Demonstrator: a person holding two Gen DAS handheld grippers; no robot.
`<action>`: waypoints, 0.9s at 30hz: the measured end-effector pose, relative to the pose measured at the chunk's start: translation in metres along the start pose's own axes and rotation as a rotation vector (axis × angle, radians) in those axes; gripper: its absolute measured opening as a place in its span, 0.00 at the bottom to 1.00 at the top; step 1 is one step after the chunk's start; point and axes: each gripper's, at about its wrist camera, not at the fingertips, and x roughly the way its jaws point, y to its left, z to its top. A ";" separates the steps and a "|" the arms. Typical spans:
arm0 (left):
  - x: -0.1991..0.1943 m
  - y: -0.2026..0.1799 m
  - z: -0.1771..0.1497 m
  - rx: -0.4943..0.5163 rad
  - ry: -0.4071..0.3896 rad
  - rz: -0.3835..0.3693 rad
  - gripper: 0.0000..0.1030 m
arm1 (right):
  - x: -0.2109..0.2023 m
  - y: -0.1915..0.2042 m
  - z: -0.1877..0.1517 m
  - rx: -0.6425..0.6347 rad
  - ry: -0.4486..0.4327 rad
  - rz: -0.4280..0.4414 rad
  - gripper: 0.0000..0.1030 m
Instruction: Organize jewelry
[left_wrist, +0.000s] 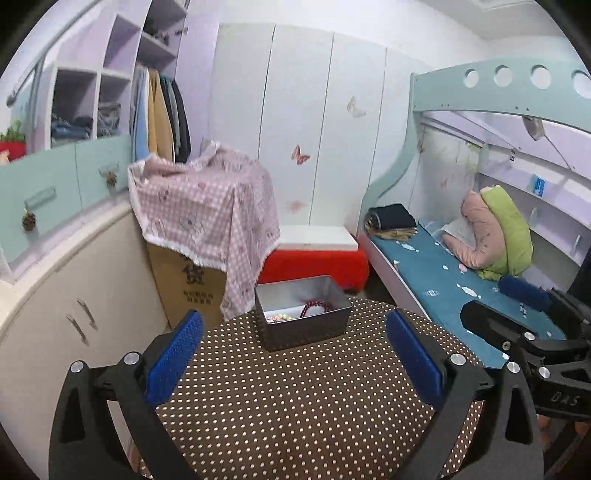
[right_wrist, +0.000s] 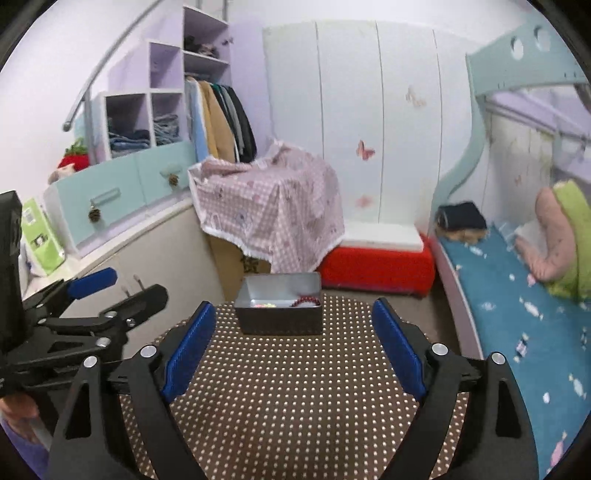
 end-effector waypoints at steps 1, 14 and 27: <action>-0.009 -0.003 -0.001 0.005 -0.017 -0.002 0.93 | -0.008 0.003 0.000 -0.012 -0.013 -0.017 0.82; -0.078 -0.025 -0.010 0.052 -0.173 0.066 0.93 | -0.081 0.026 -0.005 -0.076 -0.134 -0.103 0.82; -0.095 -0.032 -0.014 0.055 -0.265 0.089 0.93 | -0.098 0.029 -0.008 -0.060 -0.187 -0.127 0.84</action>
